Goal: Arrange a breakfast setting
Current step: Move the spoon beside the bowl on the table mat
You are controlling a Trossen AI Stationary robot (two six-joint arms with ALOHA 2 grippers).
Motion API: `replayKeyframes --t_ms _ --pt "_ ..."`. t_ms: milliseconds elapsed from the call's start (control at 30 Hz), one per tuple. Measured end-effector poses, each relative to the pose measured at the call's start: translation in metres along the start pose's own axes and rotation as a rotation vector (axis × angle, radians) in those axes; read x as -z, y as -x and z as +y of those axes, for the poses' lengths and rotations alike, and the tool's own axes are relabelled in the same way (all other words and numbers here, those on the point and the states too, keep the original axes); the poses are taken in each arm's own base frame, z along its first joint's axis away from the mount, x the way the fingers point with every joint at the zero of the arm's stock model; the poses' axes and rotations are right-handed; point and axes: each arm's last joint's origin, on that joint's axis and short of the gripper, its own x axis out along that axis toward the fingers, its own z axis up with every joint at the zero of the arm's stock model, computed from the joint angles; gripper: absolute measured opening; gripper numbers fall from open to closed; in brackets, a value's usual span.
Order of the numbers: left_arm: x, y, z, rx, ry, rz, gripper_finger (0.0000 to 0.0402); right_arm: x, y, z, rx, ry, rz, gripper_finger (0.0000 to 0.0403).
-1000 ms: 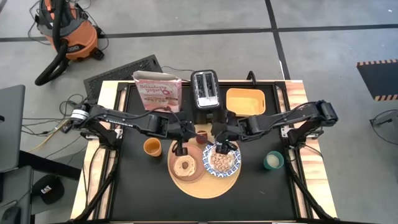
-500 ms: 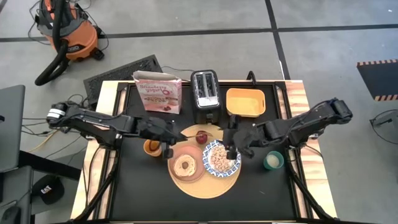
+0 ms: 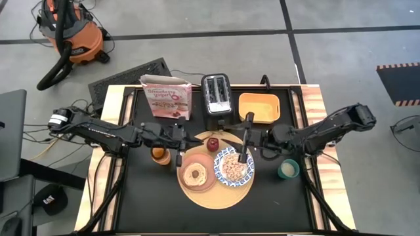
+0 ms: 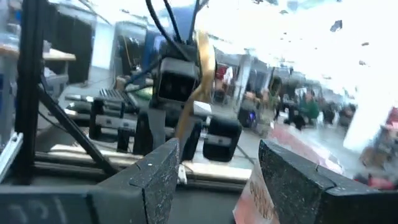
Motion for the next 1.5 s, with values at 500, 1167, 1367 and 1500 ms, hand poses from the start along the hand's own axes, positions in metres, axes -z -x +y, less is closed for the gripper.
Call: replayKeyframes --t_ms 500,1167,1367,1500 --pt "-0.005 0.000 0.001 -0.014 -0.016 -0.051 0.0005 -0.017 -0.034 -0.007 -0.042 0.023 -0.189 0.0186" --pt "-0.003 0.000 0.002 -0.024 -0.003 -0.026 0.0032 -0.022 -0.038 -0.005 -0.041 0.112 -0.162 0.0034" --pt "0.003 0.004 0.004 -0.077 -0.014 0.058 0.0103 -0.041 -0.030 -0.008 -0.036 0.105 0.018 0.0034" --pt "0.016 0.005 0.004 -0.082 -0.036 0.197 0.0153 -0.049 -0.018 -0.009 -0.056 0.026 0.227 0.0035"
